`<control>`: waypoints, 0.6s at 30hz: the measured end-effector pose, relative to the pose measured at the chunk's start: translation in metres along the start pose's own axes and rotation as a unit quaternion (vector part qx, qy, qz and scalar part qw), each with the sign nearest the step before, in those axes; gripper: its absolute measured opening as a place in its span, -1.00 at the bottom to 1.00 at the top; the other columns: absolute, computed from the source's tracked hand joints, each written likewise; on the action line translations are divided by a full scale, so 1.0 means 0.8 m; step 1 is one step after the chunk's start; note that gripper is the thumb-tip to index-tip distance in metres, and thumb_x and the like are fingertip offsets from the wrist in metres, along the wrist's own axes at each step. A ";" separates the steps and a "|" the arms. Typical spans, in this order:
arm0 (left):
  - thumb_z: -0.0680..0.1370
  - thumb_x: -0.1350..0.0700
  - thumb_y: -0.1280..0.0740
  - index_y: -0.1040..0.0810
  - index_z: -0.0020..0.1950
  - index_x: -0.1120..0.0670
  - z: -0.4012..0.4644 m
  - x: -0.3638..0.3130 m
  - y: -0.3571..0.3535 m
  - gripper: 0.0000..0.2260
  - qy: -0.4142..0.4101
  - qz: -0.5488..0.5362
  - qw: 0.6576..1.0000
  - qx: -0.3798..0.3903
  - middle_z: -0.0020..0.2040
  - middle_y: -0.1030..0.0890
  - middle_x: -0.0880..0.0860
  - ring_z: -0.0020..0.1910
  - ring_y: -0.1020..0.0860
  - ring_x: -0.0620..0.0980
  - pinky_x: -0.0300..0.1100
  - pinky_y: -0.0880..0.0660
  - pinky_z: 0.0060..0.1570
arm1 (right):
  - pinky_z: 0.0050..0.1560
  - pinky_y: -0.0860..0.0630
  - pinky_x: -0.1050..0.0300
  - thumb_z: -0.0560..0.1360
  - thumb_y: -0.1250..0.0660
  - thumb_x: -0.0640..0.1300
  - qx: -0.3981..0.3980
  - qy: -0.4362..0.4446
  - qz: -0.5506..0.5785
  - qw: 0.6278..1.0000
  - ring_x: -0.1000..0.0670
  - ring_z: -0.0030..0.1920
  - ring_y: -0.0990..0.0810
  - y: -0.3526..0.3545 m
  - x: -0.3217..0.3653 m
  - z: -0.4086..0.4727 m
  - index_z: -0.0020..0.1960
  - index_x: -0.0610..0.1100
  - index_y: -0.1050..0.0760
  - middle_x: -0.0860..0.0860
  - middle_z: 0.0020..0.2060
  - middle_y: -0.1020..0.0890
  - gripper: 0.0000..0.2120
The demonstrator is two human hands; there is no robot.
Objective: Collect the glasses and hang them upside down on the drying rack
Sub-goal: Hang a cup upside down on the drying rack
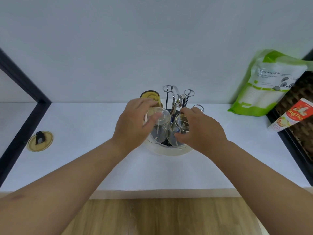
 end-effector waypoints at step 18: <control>0.69 -0.04 -0.25 -0.42 0.52 -0.06 0.026 0.045 -0.010 -0.61 0.087 -0.088 0.983 0.133 0.40 -0.50 -0.08 0.37 -0.45 -0.10 -0.01 -0.43 0.39 | -0.17 -0.42 0.08 0.43 -0.42 0.18 0.023 -0.007 -0.049 0.999 -0.13 0.08 -0.62 0.016 -0.039 0.008 0.52 0.06 -0.34 0.05 0.29 -0.48 -0.30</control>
Point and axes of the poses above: each hand's wrist, its own z-axis towards the middle knuckle, its own y-axis out of the back of the hand, x = y × z, the point moved 3 cm from there along z, towards the middle knuckle
